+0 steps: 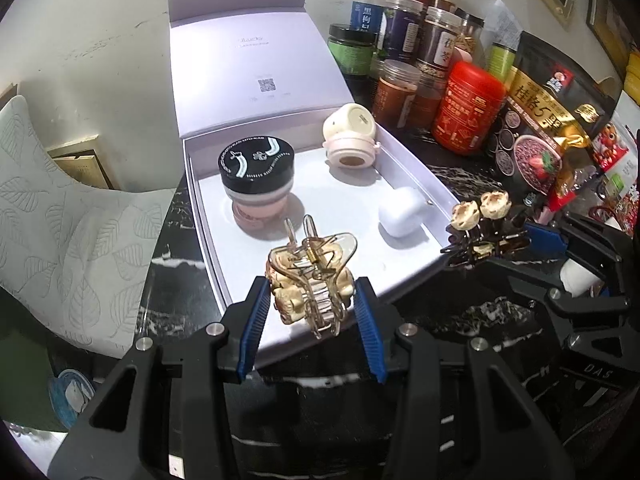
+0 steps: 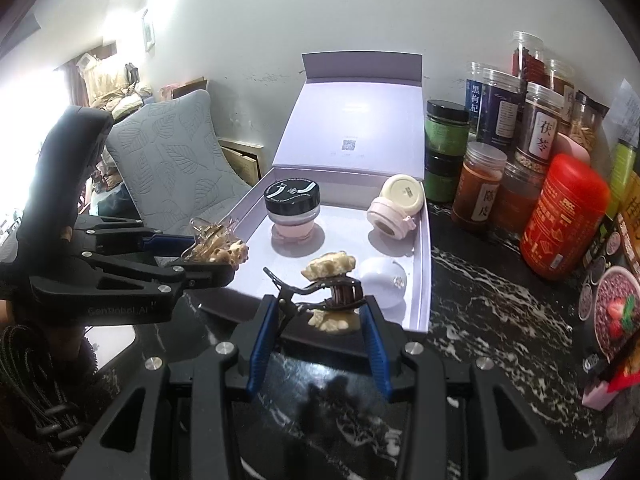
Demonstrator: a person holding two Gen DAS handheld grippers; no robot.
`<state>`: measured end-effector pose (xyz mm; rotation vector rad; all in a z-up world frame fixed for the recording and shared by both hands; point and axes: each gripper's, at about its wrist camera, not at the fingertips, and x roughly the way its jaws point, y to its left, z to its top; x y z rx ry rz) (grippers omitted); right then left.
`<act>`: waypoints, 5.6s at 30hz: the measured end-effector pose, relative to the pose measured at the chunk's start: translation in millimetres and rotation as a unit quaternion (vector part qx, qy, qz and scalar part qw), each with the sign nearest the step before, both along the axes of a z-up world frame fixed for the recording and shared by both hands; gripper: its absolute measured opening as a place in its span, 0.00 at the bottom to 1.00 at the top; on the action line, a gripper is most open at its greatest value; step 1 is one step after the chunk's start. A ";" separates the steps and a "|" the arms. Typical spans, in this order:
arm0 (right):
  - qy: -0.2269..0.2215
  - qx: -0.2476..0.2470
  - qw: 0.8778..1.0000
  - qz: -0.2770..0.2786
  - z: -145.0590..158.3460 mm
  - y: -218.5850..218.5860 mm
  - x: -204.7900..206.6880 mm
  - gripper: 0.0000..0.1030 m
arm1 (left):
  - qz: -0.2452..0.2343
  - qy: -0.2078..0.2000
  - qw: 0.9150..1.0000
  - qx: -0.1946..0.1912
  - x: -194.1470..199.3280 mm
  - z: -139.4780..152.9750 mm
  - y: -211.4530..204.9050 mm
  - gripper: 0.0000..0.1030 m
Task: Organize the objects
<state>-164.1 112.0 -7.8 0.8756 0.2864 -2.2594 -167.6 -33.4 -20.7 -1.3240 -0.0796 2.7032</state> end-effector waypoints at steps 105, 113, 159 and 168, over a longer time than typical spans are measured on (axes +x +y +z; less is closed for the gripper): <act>0.023 0.020 0.999 -0.019 22.0 -9.3 -44.1 0.59 | 0.028 0.038 0.998 -0.051 -9.7 32.7 7.5 0.53; 0.039 0.017 0.999 -0.031 39.7 -0.3 -20.4 0.67 | 0.035 0.058 0.996 -0.058 17.6 51.2 10.2 0.67; 0.028 0.059 0.992 -0.109 23.7 56.1 106.2 0.84 | 0.048 0.045 0.996 -0.061 139.7 43.6 44.0 0.87; 0.030 0.061 0.992 -0.104 20.4 61.1 121.4 0.84 | 0.047 0.041 0.997 -0.050 153.8 36.1 49.4 0.87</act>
